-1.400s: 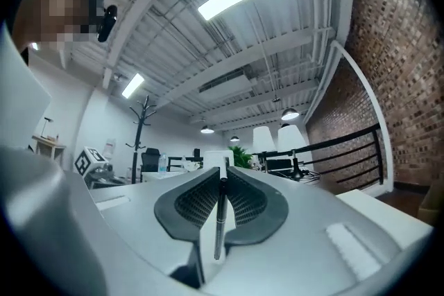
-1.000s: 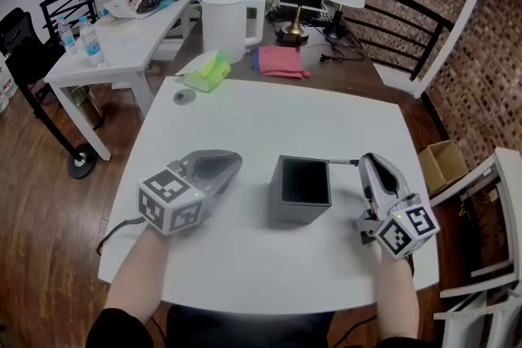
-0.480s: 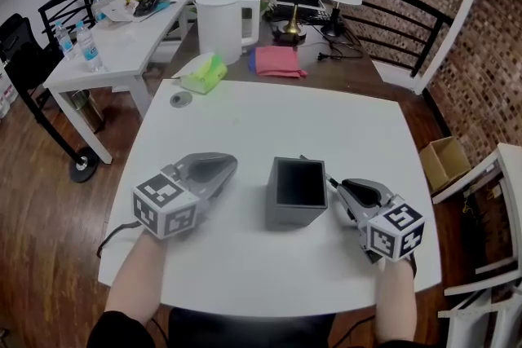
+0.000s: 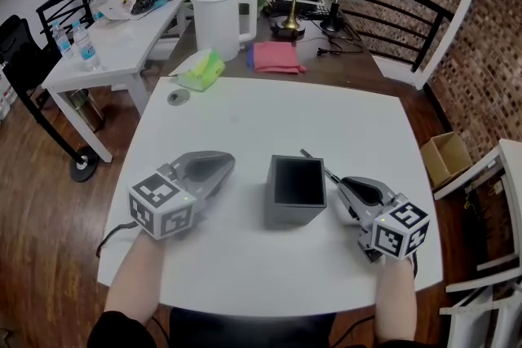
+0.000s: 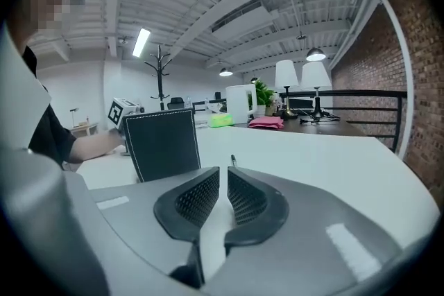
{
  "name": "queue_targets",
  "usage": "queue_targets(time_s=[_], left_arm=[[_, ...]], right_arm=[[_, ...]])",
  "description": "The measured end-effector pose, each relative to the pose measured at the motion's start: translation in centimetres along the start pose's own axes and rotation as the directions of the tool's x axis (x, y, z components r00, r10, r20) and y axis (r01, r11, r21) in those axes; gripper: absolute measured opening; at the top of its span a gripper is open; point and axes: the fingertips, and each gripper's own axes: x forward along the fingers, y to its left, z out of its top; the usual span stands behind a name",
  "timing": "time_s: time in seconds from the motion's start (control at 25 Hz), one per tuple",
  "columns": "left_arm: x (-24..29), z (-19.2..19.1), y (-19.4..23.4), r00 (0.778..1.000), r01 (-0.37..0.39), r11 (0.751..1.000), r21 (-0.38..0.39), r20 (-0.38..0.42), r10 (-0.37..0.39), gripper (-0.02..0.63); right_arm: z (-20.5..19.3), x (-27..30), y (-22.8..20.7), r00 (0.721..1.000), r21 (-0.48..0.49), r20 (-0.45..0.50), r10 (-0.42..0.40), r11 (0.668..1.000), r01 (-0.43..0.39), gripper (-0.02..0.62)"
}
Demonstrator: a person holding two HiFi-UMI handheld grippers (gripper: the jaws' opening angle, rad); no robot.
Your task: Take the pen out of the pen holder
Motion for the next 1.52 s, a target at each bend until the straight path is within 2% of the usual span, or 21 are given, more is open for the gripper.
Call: queue_targets(time_s=[0.08,0.2,0.32,0.44,0.76,1.52], left_arm=[[0.0,0.0,0.0,1.0,0.0,1.0,0.0,0.0,0.0,0.012],[0.0,0.0,-0.1,1.0,0.001,1.0,-0.001,-0.001,-0.001,0.012],[-0.1,0.0,-0.1,1.0,0.001,1.0,0.0,-0.001,-0.001,0.012],[-0.1,0.1,-0.1,1.0,0.001,1.0,0.001,0.0,-0.001,0.012],[-0.1,0.2,0.0,1.0,0.0,1.0,0.0,0.001,0.0,0.012],[-0.2,0.3,0.0,1.0,0.0,1.0,0.004,0.011,0.0,0.012]], right_arm=[[0.5,-0.1,-0.6,0.999,-0.034,0.022,-0.027,0.999,0.027,0.053],[2.0,-0.6,-2.0,0.989,-0.092,0.102,-0.109,0.989,0.119,0.037],[2.9,-1.3,-2.9,0.97,-0.027,0.202,-0.137,0.989,0.145,0.018],[3.1,-1.8,-3.4,0.961,0.035,0.242,-0.134,0.991,0.129,0.015],[2.7,-3.0,-6.8,0.929,0.114,0.232,-0.287,0.957,0.267,0.012],[2.5,-3.4,-6.6,0.928,0.117,0.231,-0.292,0.955,0.272,0.012]])
